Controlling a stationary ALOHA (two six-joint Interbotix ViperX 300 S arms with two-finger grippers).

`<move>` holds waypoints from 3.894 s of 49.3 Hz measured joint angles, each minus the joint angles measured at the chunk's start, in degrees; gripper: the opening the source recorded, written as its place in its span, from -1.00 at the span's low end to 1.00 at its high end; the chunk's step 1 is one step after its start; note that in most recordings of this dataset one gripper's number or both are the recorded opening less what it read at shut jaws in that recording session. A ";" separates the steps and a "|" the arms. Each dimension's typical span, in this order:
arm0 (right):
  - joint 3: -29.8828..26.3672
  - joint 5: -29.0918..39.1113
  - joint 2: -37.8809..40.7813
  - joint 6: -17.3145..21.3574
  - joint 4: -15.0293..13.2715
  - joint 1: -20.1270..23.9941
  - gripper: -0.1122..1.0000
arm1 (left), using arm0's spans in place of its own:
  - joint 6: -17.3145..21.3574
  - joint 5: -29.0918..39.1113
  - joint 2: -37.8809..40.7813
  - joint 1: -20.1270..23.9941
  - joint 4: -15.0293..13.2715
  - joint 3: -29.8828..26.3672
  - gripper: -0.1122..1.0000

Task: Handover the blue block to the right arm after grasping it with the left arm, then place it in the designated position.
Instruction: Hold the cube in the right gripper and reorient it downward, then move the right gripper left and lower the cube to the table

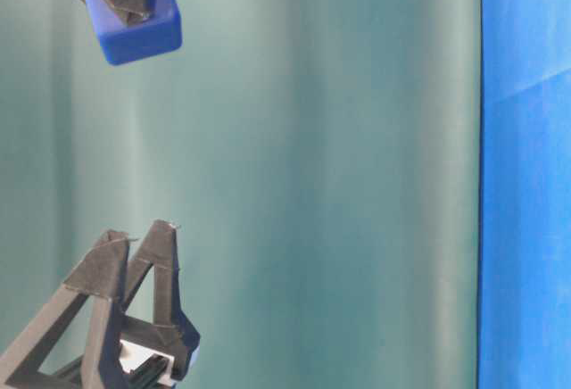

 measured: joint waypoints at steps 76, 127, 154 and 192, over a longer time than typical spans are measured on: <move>0.00 3.87 0.00 1.14 2.72 0.00 -0.03 | -0.09 0.00 0.00 0.09 0.09 0.00 0.88; -0.09 18.28 0.44 6.59 5.36 2.72 -0.03 | 0.00 0.18 0.00 0.09 0.09 -0.09 0.88; -0.09 18.37 0.53 6.50 5.36 2.72 -0.03 | 0.00 0.35 0.00 0.09 0.09 0.00 0.88; -0.09 9.76 15.47 6.68 5.36 2.46 -0.03 | -0.09 0.35 0.00 0.09 0.09 -0.09 0.88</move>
